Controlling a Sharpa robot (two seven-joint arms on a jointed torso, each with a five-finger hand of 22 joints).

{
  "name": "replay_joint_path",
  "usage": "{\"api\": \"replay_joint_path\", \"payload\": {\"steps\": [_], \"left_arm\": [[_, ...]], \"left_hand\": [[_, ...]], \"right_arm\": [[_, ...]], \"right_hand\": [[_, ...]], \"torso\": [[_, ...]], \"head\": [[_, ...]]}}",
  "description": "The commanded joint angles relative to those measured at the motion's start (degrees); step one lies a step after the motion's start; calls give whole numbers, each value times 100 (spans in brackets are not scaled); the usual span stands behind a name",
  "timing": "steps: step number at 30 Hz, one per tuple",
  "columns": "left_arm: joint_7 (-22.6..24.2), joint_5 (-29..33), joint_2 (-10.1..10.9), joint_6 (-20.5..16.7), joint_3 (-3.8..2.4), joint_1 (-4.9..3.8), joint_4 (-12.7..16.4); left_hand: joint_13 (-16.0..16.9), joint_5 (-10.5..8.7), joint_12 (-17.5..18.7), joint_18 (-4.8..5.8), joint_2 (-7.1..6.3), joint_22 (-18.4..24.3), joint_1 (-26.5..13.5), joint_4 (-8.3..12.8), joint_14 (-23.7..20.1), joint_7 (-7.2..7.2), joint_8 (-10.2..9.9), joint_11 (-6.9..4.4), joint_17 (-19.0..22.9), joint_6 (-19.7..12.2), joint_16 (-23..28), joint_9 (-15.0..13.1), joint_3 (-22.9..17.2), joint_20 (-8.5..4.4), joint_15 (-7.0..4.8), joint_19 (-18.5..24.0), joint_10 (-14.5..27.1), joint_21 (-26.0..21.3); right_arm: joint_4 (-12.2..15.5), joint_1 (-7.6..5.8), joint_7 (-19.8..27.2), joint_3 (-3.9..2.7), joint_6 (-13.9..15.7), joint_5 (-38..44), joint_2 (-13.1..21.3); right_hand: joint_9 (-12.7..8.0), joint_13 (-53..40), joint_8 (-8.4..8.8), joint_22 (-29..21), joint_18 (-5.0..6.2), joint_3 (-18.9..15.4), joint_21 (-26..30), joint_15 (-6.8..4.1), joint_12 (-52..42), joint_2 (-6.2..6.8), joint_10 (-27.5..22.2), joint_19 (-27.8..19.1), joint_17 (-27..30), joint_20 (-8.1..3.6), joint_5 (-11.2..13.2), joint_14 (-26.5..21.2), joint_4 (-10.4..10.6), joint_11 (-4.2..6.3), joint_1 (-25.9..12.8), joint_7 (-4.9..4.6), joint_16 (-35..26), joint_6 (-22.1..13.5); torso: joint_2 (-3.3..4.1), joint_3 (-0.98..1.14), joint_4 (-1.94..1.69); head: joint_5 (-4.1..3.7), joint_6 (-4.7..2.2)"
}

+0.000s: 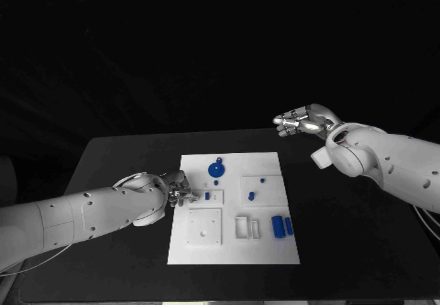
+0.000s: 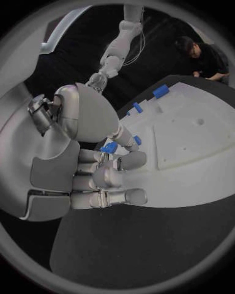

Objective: Assemble the parts on the task board

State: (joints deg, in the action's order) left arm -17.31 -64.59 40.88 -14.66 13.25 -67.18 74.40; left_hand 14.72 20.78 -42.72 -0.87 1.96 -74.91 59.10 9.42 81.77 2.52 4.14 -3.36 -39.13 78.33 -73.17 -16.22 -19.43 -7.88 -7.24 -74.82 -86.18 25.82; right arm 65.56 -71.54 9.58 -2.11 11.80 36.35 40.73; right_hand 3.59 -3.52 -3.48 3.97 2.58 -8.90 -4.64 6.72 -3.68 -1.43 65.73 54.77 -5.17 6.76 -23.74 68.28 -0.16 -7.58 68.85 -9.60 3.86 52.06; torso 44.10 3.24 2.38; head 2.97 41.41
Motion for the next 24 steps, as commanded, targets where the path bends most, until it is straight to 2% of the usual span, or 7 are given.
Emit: {"api": "replay_joint_path", "payload": {"steps": [1,9,24], "left_arm": [[59,135,0,313,3,21,15],[63,181,-2,368,-12,19,-29],[21,291,-122,578,-72,-13,-271]], "left_hand": [[-3,16,6,-43,186,-109,222,129,-3,-505,17,-241,5,672,2,-4,-153,5,-27,48,-57,12],[-10,12,10,-37,181,-109,231,122,-2,-504,17,-242,11,667,10,-4,-149,-1,-29,45,-58,4],[-30,-33,28,-24,190,-108,243,85,-9,-499,16,-239,52,646,44,-8,-138,-13,-32,46,-57,-19]], "right_arm": [[1,5,47,-3,-83,6,-5],[-7,16,50,-3,-86,6,-11],[-11,24,50,-3,-87,6,-19]], "right_hand": [[-9,5,5,-10,-42,-17,4,-5,17,-28,-55,-37,8,-13,-36,-54,23,5,-33,-17,-30,-36],[-9,5,5,-10,-42,-17,4,-5,17,-28,-55,-37,8,-13,-36,-54,23,5,-33,-17,-30,-36],[-9,5,5,-10,-42,-17,4,-5,17,-28,-55,-37,8,-13,-36,-54,23,5,-33,-17,-30,-36]], "torso": [[0,5,0],[1,5,-8],[3,8,6]], "head": [[-5,11],[-7,10],[-10,18]]}}
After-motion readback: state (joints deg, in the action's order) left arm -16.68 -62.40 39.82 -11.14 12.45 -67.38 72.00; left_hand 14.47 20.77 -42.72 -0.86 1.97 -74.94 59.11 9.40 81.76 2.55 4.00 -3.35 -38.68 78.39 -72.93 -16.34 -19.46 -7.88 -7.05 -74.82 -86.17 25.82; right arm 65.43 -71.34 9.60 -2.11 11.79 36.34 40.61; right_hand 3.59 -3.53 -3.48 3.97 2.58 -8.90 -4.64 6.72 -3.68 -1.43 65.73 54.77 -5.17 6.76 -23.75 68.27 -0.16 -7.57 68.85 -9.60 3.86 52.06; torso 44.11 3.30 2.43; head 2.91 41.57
